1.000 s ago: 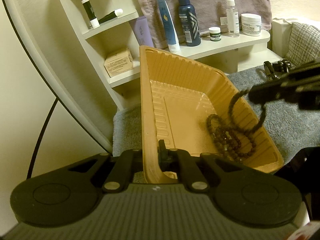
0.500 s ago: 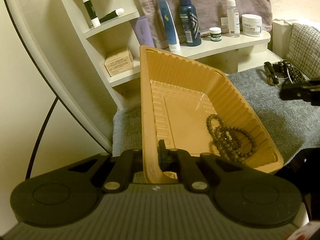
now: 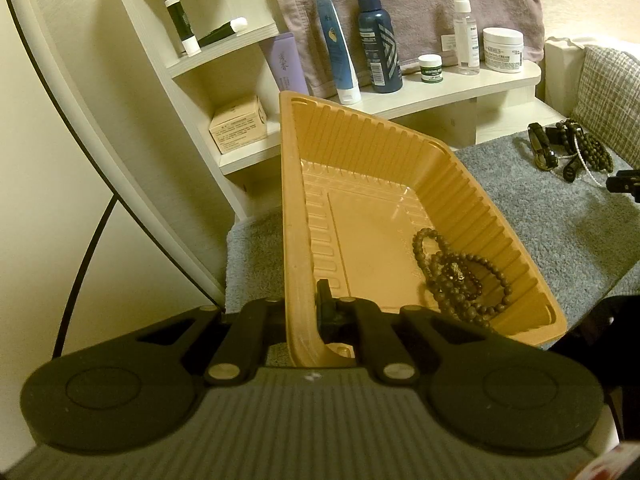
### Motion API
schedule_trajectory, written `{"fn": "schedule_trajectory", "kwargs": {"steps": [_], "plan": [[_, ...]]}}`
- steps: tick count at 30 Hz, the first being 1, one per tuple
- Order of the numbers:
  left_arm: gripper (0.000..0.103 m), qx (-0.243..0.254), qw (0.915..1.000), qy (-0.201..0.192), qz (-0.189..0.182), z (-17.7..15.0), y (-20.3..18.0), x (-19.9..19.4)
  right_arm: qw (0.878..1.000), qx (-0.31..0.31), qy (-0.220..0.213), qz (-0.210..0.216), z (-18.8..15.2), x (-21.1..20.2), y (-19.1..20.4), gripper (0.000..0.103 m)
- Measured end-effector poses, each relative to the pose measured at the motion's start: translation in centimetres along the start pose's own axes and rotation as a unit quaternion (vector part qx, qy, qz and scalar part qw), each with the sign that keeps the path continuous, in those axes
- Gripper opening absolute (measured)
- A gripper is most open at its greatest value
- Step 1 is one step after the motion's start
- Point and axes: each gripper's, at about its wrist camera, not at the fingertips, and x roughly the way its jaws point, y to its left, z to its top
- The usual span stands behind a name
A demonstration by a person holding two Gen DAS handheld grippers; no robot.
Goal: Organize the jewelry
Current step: 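Grasp the white pearl strand from the pile with the right tool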
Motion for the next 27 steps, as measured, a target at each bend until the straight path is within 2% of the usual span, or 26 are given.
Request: {"fn": "schedule_trajectory", "kwargs": {"steps": [7,12,13,14,16,22,27], "plan": [[0.005,0.0,1.0,0.0,0.0,0.1,0.0,0.0,0.996,-0.084,0.02,-0.007,-0.1,2.8,1.1,0.025],[0.005,0.0,1.0,0.001,0.0,0.1,0.0,0.0,0.99,-0.14,0.014,-0.023,-0.2,3.7,2.0,0.025],[0.005,0.0,1.0,0.0,0.0,0.1,0.0,0.0,0.988,-0.149,0.015,-0.023,-0.2,3.9,2.2,0.024],[0.005,0.0,1.0,0.0,0.0,0.1,0.0,0.0,0.988,-0.154,0.017,-0.02,-0.2,4.0,2.3,0.016],[0.005,0.001,1.0,0.0,0.0,0.0,0.0,0.0,0.986,-0.162,0.021,-0.019,0.0,4.1,2.4,0.002],[0.005,0.001,1.0,0.0,0.0,0.1,0.0,0.0,0.99,-0.142,0.005,0.005,1.2,1.8,2.5,0.002],[0.005,0.001,1.0,0.0,0.0,0.1,0.1,0.0,0.992,-0.116,-0.029,0.031,3.7,-1.3,2.2,0.002]]}}
